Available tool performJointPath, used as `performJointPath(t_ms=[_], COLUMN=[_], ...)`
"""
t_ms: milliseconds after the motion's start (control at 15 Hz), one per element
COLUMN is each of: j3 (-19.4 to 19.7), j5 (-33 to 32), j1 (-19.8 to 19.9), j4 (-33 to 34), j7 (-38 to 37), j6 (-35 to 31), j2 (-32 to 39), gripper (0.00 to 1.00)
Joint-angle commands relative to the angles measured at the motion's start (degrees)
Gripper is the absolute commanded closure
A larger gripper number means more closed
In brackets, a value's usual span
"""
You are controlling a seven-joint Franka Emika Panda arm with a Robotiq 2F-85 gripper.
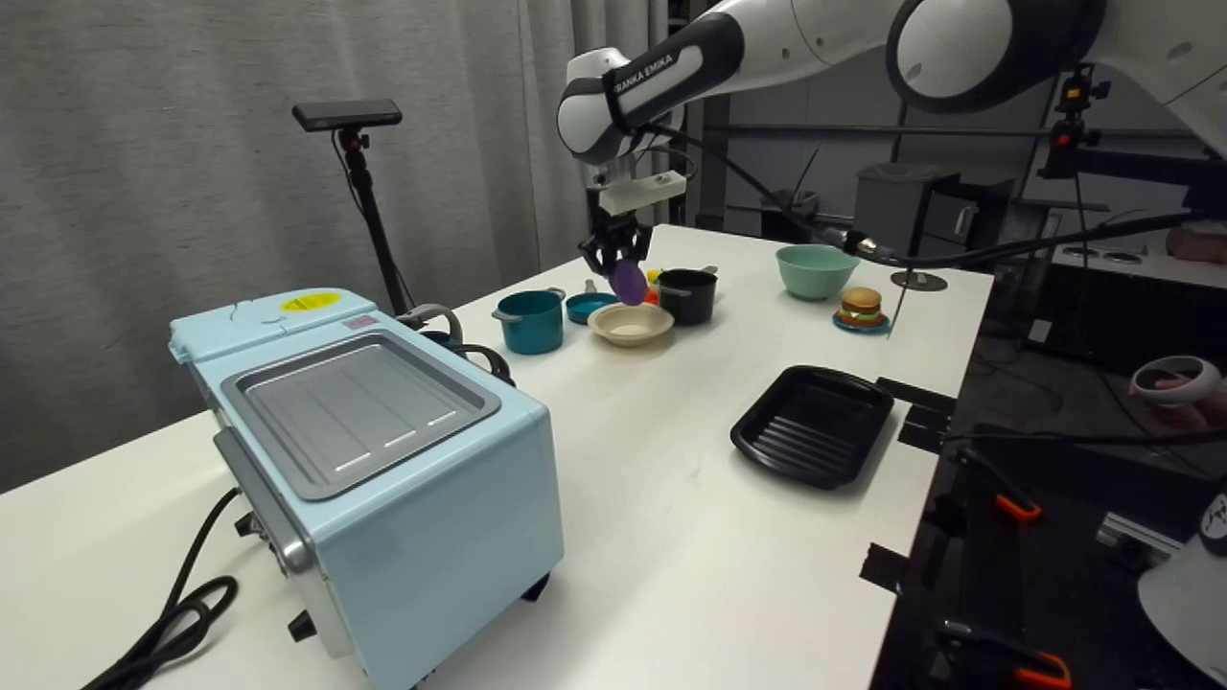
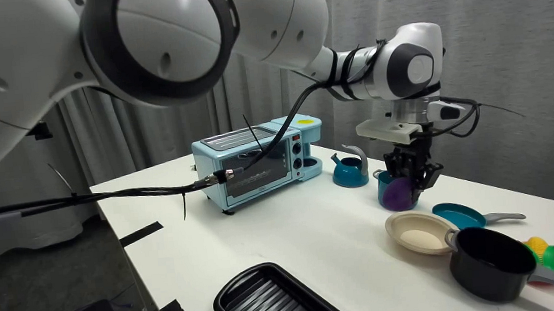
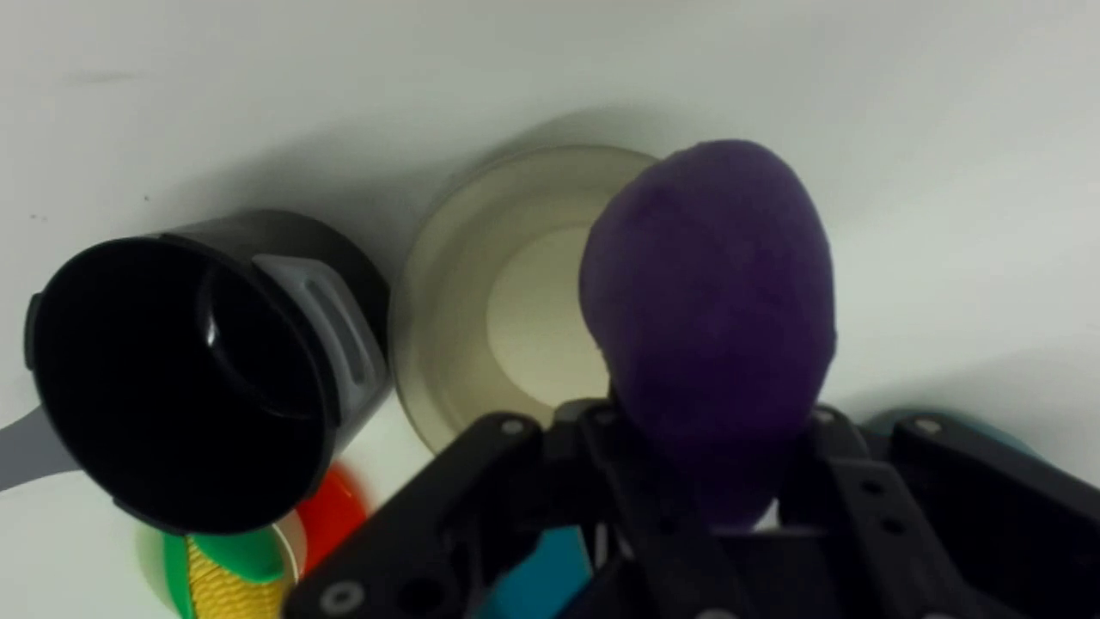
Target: Put the purple object in the bowl
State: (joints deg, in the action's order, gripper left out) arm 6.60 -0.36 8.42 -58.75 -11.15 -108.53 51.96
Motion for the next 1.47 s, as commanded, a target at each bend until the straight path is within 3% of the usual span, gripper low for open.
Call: performJointPath(t_ms=[0, 467, 533, 933, 1067, 1400], j3=[0.91, 3.16, 3.64, 5.28, 5.74, 5.85], j5=[-0.21, -2.06, -2.66, -3.22, -3.1, -2.94], j1=[0.36, 0.33, 0.15, 0.45, 0.41, -0.02], j4=[11.71, 20.07, 20.61, 17.76, 16.8, 13.81], j7=[-2.34, -6.31, -7.08, -7.13, -6.66, -6.33], j6=[4.37, 4.12, 3.98, 1.42, 0.05, -4.44], j2=[8.63, 15.32, 15.74, 12.43, 10.62, 5.29], gripper=[0.94, 0.94, 0.55, 0.1, 0.0, 0.0])
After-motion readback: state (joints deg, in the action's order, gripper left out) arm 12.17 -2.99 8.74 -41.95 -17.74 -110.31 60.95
